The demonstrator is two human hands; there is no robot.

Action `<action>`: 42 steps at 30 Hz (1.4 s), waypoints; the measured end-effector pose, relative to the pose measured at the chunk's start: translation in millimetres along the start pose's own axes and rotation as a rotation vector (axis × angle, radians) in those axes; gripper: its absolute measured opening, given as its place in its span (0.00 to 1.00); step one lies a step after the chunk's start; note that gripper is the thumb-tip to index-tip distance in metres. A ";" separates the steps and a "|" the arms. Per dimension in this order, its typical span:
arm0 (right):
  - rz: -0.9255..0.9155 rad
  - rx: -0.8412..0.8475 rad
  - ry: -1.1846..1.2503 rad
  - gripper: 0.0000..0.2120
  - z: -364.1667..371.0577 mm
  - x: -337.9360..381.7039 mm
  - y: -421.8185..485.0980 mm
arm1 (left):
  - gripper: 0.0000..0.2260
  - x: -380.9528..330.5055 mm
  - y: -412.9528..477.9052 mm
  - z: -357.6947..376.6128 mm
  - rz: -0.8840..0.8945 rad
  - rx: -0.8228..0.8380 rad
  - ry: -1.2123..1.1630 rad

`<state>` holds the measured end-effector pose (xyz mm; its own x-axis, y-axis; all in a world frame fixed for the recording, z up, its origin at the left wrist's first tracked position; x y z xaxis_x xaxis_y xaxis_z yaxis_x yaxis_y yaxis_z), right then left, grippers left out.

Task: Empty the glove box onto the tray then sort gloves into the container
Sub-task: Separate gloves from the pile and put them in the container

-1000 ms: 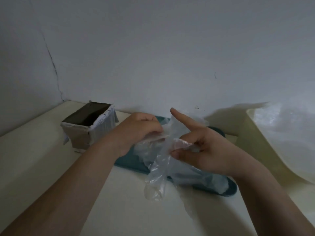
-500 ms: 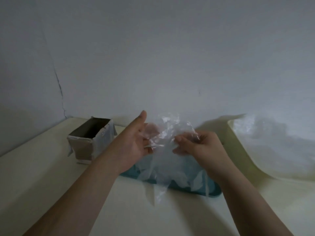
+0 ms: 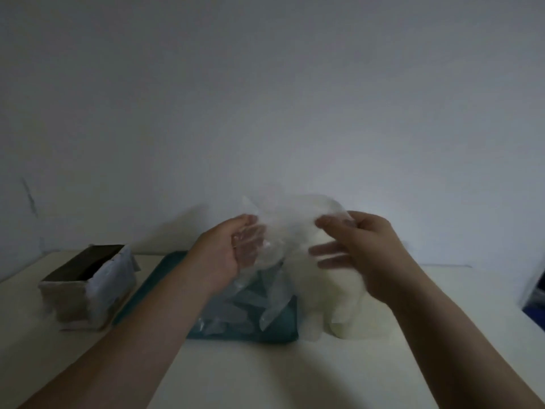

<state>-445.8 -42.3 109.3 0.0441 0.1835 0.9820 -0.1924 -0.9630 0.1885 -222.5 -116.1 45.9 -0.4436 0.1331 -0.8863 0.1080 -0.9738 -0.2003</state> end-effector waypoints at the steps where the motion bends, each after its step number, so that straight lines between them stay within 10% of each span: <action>1: -0.005 -0.019 -0.009 0.07 -17.3 5.7 4.0 | 0.07 -1.0 1.2 6.5 0.001 -0.013 0.010; 9: -0.032 -0.146 -0.398 0.08 -73.7 -6.6 83.4 | 0.05 -46.0 -17.2 28.9 0.431 -0.100 0.566; 17: -0.196 -0.107 -1.100 0.13 -45.7 -49.4 140.2 | 0.07 -93.8 -88.9 80.1 0.695 0.181 0.853; 23: -0.194 -0.048 -1.073 0.10 -54.2 -59.9 140.1 | 0.10 -79.8 -69.1 153.0 0.579 0.428 0.579; 29: -0.183 -0.260 -0.680 0.24 -122.3 -17.8 125.6 | 0.09 -17.7 20.5 181.6 0.494 0.233 0.643; 34: -0.376 -0.400 -0.692 0.17 -144.3 16.2 102.6 | 0.06 40.3 56.4 174.9 0.542 0.119 0.926; 42: -0.047 0.298 -0.979 0.26 -26.6 -34.9 76.4 | 0.09 37.8 54.6 168.2 0.663 0.010 1.078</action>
<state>-488.1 -117.0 89.6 0.8521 0.1097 0.5118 0.0760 -0.9934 0.0864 -383.1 -195.3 71.8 0.6417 -0.3015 -0.7052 0.0227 -0.9116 0.4104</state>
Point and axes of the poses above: each hand's wrist, its own y-axis towards the middle knuckle, its own z-axis out of the palm, x = y × z, the point moved 7 cm from there along y, towards the middle knuckle, and after that the axes turned 9 degrees about -x, right-handed, at the moved point
